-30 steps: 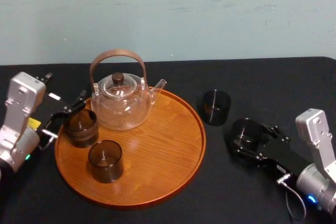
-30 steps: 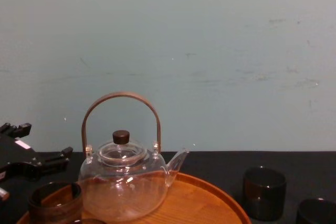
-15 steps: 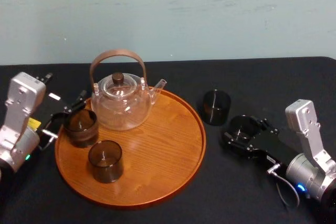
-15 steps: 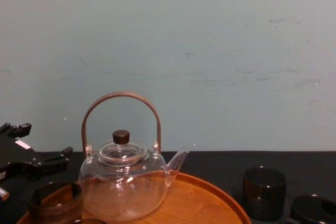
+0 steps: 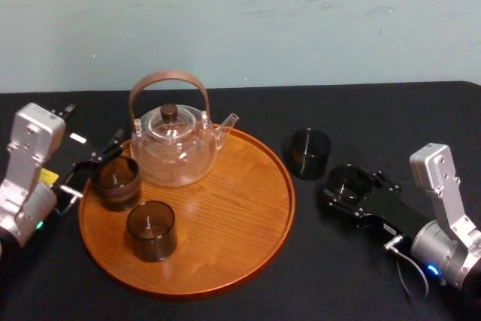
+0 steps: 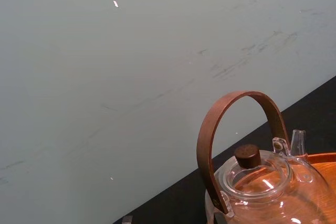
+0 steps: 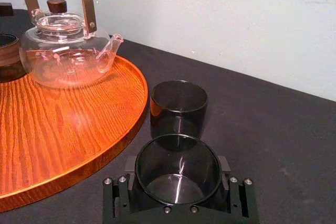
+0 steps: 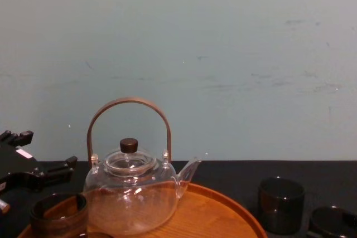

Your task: Pick up the glass from the table and place it on the tray.

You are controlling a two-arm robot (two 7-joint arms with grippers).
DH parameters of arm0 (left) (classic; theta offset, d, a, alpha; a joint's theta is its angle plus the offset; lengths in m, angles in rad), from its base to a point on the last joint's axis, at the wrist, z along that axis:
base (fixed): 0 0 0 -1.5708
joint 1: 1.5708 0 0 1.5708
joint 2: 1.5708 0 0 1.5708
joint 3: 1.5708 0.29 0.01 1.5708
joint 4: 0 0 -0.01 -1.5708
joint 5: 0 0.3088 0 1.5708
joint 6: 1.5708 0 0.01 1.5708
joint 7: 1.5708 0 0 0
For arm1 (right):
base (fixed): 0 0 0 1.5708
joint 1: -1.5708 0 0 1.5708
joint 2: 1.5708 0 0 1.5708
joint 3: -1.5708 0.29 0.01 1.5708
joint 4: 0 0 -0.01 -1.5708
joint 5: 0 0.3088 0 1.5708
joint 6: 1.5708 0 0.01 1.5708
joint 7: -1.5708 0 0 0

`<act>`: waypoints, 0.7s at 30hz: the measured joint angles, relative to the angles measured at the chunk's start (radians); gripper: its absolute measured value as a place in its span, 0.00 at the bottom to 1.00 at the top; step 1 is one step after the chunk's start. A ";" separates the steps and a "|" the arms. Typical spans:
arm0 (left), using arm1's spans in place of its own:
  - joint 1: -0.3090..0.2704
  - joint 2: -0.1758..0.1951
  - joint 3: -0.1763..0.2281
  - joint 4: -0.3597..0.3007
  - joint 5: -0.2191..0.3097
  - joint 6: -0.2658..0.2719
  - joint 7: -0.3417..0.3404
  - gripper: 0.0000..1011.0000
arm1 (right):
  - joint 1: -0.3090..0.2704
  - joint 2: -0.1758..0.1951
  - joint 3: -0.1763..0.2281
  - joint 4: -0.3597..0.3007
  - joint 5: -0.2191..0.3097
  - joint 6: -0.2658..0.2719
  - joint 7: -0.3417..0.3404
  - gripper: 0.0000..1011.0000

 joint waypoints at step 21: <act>0.000 0.000 0.000 0.000 0.000 0.000 0.000 0.99 | -0.003 0.002 0.001 -0.004 0.001 0.000 -0.002 0.90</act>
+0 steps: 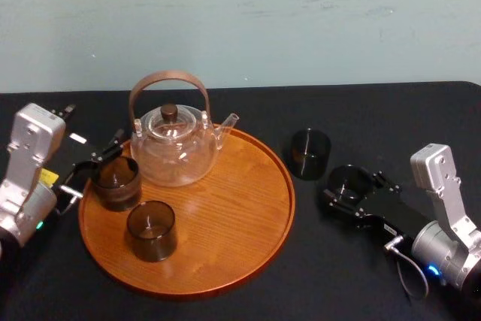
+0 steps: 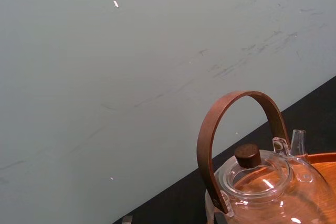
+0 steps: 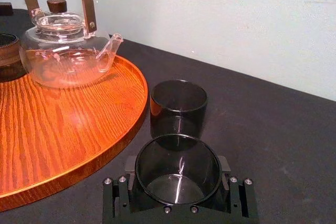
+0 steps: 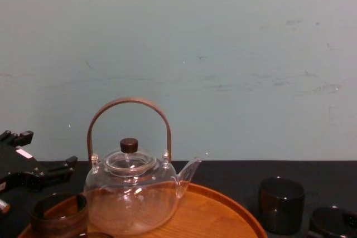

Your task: Pick up the glass from the table and place it on the tray.

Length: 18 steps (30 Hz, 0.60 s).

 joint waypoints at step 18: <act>0.000 0.000 0.000 0.000 0.000 0.000 0.000 0.99 | -0.058 0.006 0.001 -0.153 -0.044 -0.037 0.058 0.90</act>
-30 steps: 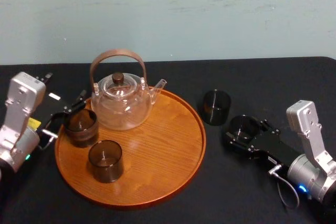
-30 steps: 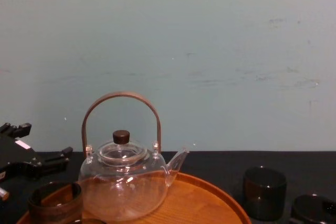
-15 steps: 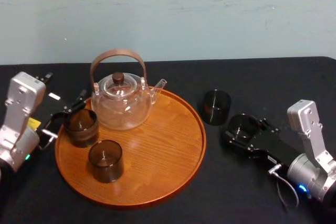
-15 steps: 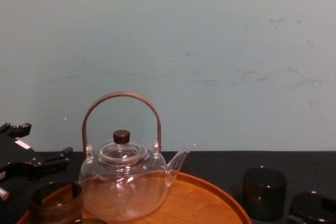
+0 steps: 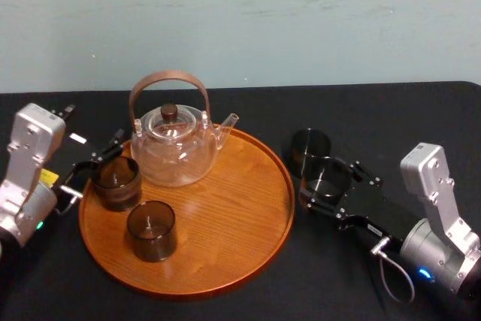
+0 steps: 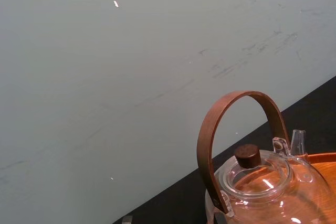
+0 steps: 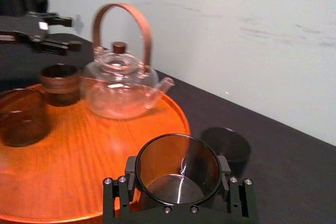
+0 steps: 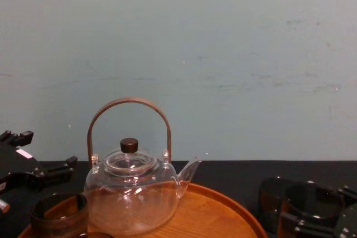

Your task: Pick up the glass from the table and place it on the tray.

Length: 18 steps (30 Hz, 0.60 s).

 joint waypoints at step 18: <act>0.000 0.000 0.000 0.000 0.000 0.000 0.000 0.99 | 0.004 -0.012 -0.063 -0.050 -0.016 0.001 0.045 0.90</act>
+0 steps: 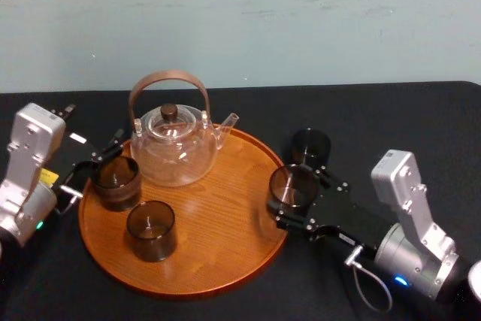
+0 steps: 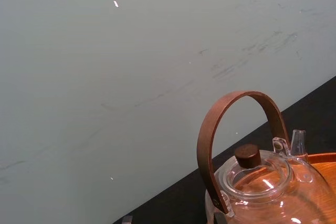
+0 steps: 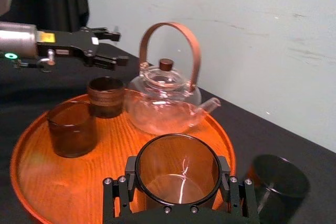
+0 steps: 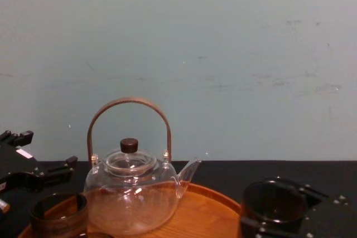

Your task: Pick up the glass from the table and place it on the tray.

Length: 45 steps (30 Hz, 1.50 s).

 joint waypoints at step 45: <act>0.000 0.000 0.000 0.000 0.000 0.000 0.000 0.99 | 0.187 -0.137 -0.213 0.223 -0.039 0.011 0.067 0.90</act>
